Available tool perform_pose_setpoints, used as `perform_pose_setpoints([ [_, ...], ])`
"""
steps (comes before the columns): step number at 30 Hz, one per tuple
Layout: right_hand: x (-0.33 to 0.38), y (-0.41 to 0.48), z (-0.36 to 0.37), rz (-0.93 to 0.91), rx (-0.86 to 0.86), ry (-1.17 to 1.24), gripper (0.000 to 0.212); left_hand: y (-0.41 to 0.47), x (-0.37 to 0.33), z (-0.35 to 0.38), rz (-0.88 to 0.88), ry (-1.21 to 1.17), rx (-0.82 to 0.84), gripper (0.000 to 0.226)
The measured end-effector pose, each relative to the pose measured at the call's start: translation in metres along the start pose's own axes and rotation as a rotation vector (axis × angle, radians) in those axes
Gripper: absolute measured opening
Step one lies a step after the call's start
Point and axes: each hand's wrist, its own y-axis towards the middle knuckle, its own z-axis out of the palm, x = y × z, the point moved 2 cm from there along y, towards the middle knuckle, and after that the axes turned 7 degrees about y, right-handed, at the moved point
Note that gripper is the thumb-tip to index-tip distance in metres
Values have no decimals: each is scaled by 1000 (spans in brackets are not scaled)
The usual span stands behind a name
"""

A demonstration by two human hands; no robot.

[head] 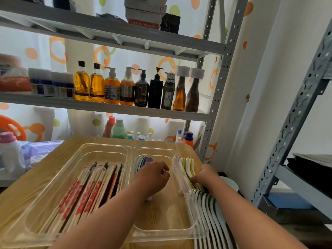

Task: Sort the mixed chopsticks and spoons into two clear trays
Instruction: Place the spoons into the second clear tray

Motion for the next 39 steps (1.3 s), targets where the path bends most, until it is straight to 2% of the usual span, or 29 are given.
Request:
perform_pose_setpoints([
  [8, 4, 3, 7, 5, -23, -46, 29, -1, 1, 1, -1, -9, 0, 30],
  [13, 7, 3, 7, 39, -62, -81, 40, -1, -2, 0, 7, -22, -10, 31],
  [25, 13, 1, 3, 5, -168, 7, 40, 7, -7, -21, -47, -1, -128, 31],
  [33, 39, -15, -18, -139, -217, 80, 37, 7, 12, -44, -170, 126, -113, 35],
  [39, 79, -48, -16, -292, -170, 48, 35, -6, 24, -57, -238, 113, -95, 40],
])
